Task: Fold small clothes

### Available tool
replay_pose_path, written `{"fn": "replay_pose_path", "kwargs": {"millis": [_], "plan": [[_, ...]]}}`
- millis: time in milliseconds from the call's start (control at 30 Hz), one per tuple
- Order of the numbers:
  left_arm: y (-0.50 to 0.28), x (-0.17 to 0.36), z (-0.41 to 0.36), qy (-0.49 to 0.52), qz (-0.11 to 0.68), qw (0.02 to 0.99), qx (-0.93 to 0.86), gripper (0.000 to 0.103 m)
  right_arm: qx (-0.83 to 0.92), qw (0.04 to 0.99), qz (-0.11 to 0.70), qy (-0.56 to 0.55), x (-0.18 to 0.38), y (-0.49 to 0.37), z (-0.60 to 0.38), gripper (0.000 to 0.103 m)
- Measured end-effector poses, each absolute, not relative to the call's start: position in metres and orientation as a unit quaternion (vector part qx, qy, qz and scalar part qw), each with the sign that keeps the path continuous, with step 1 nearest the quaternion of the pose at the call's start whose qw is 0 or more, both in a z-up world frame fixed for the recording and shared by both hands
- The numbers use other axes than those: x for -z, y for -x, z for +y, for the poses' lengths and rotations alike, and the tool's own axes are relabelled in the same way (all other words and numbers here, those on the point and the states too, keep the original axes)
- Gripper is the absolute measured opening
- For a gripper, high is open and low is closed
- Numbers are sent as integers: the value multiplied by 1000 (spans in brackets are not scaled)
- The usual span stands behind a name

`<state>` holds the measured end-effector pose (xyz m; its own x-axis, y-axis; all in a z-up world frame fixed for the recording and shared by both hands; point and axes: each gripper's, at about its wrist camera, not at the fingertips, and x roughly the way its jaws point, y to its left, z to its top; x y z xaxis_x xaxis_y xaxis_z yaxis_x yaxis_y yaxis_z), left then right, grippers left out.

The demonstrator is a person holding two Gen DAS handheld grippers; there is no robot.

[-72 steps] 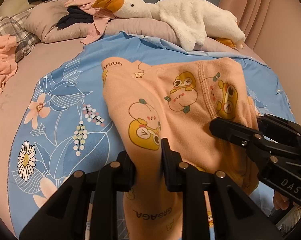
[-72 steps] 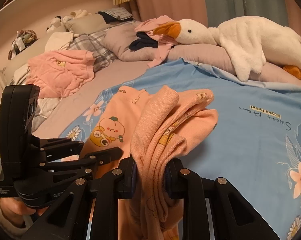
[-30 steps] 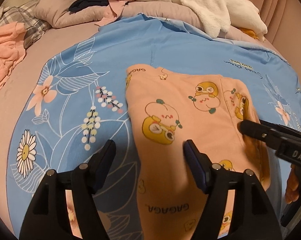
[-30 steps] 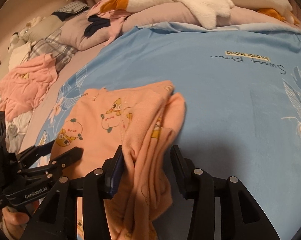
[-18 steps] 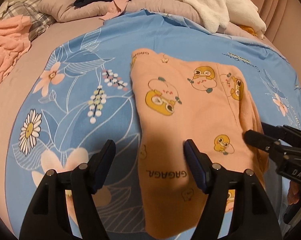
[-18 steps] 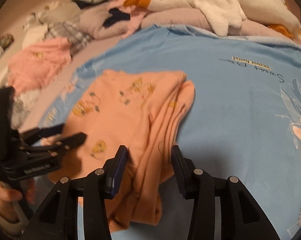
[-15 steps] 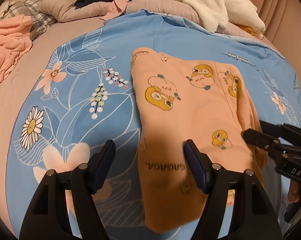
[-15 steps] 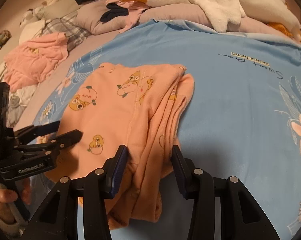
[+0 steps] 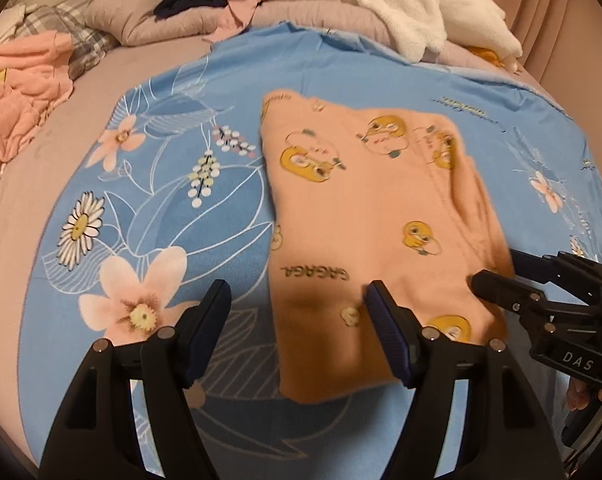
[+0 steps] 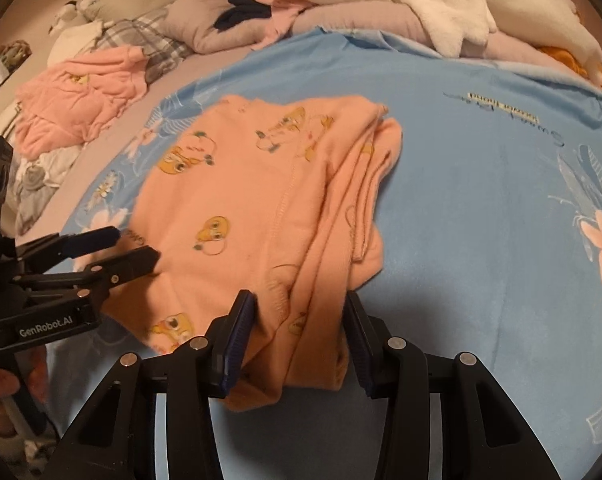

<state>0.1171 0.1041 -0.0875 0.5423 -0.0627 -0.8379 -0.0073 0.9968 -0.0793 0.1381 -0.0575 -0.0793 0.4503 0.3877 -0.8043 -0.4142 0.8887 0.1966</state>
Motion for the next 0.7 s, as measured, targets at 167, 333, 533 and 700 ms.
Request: {"fn": "replay_pose_path", "kwargs": {"millis": [167, 333, 533, 700], "plan": [[-104, 70, 101, 38, 466, 884, 13, 79, -233, 862, 449, 6, 58, -119, -65, 47], [-88, 46, 97, 39, 450, 892, 5, 93, -222, 878, 424, 5, 35, -98, -75, 67], [-67, 20, 91, 25, 436, 899, -15, 102, -218, 892, 397, 5, 13, -75, -85, 84], [-51, 5, 83, 15, 436, 900, -16, 102, -226, 900, 373, 4, -2, -55, -89, 101]]}}
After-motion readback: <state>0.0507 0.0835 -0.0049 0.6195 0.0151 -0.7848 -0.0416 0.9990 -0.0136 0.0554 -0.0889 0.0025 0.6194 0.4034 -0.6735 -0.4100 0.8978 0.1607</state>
